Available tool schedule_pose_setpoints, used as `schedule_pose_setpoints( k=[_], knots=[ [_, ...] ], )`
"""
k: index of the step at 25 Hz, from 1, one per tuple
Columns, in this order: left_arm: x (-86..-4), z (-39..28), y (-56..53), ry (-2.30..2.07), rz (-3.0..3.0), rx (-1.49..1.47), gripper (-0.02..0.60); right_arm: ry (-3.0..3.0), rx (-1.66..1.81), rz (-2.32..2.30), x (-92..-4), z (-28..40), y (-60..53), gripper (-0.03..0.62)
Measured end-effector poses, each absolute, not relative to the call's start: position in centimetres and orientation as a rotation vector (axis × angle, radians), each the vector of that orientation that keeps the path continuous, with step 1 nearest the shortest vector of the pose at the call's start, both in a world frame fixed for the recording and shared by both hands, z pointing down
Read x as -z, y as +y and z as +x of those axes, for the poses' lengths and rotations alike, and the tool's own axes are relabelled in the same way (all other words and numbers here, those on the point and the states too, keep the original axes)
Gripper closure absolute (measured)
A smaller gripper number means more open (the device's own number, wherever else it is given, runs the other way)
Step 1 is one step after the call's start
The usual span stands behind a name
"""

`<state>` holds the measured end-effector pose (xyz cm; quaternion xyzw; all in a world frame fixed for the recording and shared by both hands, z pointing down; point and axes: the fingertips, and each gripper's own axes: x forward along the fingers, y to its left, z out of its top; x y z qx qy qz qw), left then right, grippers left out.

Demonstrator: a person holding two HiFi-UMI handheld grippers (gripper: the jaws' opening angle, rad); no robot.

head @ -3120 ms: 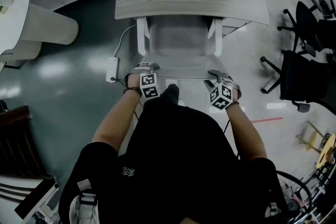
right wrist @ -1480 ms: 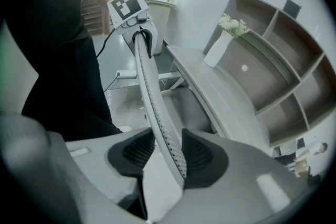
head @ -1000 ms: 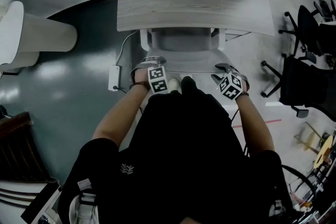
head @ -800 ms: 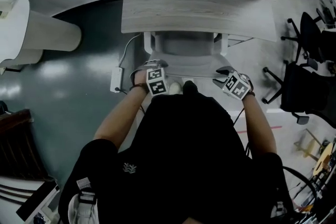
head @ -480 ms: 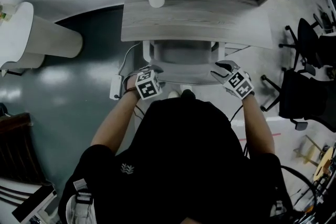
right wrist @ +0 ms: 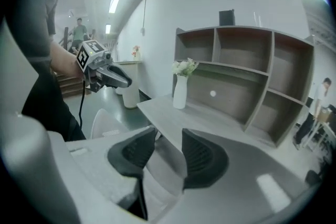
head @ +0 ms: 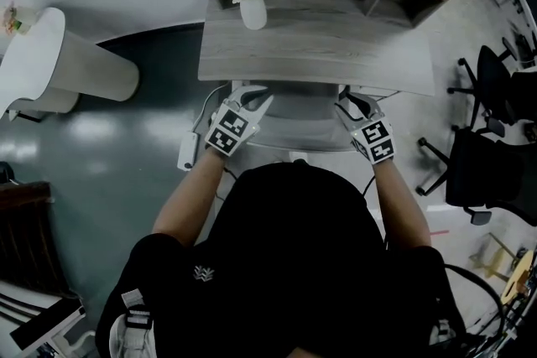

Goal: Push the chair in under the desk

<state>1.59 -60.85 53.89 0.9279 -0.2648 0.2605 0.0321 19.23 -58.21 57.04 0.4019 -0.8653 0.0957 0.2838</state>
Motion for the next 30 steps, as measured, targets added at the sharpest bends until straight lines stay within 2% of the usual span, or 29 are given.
schedule_pose_setpoints(
  k=[7,9,11,30],
  knots=[
    [-51.1,1.2,-64.6,-1.145,2.839,-0.554,0.575,-2.263,-0.307,1.225,-56.9,20.8,-60.3,0.451],
    [-51.2,0.9,-65.1,-1.205,2.813,-0.515,0.575,-2.286,-0.361,1.297,-56.8,21.4,-60.7,0.497],
    [-51.6,0.5,-65.4,-1.257,2.786,-0.492,0.575,-2.321,-0.390,1.361,-56.5,21.9,-61.0,0.592],
    [-54.8,-1.0,-66.1,-1.291,2.703,-0.588,0.575,-2.316,-0.421,1.513,-57.1,24.5,-61.9,0.592]
  ],
)
